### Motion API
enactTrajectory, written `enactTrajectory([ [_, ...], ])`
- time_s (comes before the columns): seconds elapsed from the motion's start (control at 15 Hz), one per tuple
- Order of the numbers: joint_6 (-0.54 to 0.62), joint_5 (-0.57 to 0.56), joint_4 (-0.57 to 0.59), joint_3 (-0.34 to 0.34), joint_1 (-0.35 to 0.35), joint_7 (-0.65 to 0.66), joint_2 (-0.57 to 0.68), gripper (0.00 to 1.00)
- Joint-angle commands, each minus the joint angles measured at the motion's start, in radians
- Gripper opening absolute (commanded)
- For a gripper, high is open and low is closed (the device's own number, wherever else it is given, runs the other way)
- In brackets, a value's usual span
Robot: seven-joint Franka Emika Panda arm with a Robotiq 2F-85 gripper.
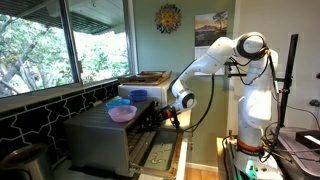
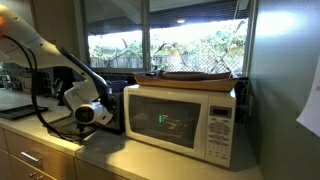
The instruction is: Pull the oven tray, put the purple bowl on it, and push it back into the oven
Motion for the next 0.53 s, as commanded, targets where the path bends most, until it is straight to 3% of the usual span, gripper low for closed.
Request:
enactTrajectory([
  [0.0, -0.010, -0.001, -0.011, 0.002, -0.012, -0.007, 0.008, 0.02],
  [0.47, -0.007, -0.051, -0.036, -0.005, -0.018, 0.035, -0.017, 0.02],
])
